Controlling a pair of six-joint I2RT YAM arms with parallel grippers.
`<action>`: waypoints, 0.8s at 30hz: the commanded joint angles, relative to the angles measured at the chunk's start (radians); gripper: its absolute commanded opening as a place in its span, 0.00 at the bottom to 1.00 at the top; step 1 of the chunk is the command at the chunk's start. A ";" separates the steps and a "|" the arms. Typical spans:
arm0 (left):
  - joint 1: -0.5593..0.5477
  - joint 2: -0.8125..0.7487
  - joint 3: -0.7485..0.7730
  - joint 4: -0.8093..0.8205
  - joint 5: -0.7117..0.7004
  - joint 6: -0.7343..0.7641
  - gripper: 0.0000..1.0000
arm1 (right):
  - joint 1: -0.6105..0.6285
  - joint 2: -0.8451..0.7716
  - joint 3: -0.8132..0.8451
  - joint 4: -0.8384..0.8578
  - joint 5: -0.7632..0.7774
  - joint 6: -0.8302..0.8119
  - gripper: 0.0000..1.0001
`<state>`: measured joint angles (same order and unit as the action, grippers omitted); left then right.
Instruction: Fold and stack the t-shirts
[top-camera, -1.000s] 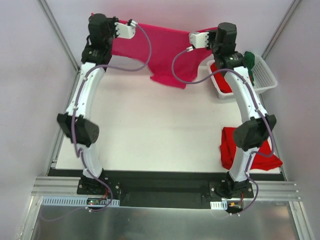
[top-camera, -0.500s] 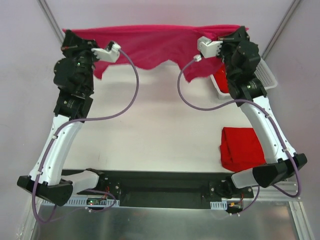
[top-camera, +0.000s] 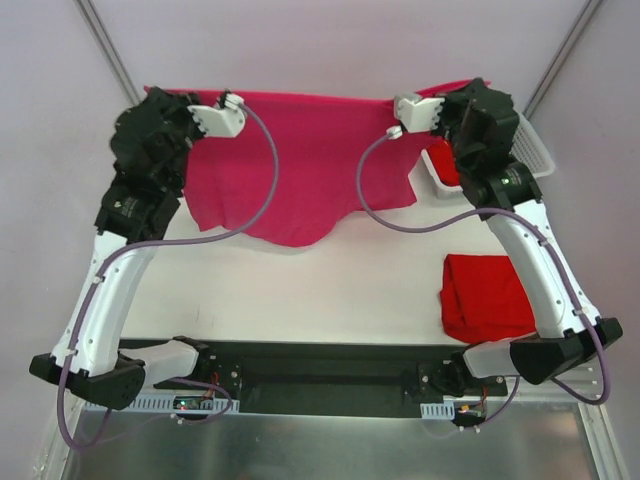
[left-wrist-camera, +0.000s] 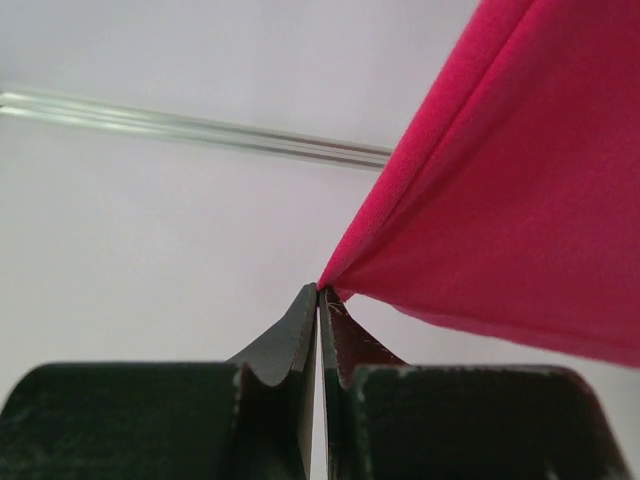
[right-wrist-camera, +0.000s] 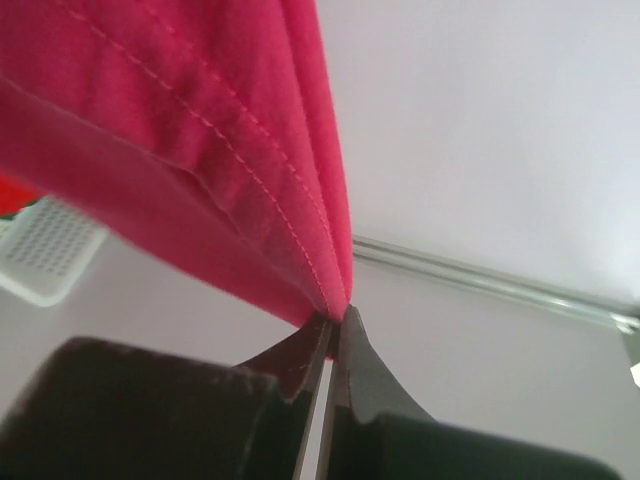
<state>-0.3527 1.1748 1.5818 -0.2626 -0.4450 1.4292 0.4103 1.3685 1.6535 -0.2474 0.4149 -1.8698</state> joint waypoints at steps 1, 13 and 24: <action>0.004 0.022 0.237 0.056 0.000 -0.029 0.00 | -0.004 -0.016 0.189 0.085 0.016 0.005 0.01; -0.008 -0.048 0.330 0.071 0.058 -0.023 0.00 | 0.001 -0.058 0.206 0.204 -0.022 -0.088 0.01; -0.066 -0.151 0.285 -0.045 0.052 -0.007 0.00 | 0.024 -0.149 0.203 0.108 -0.002 -0.094 0.01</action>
<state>-0.4133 1.0756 1.8618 -0.2874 -0.3653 1.4460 0.4309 1.3029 1.8423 -0.1307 0.3584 -1.9759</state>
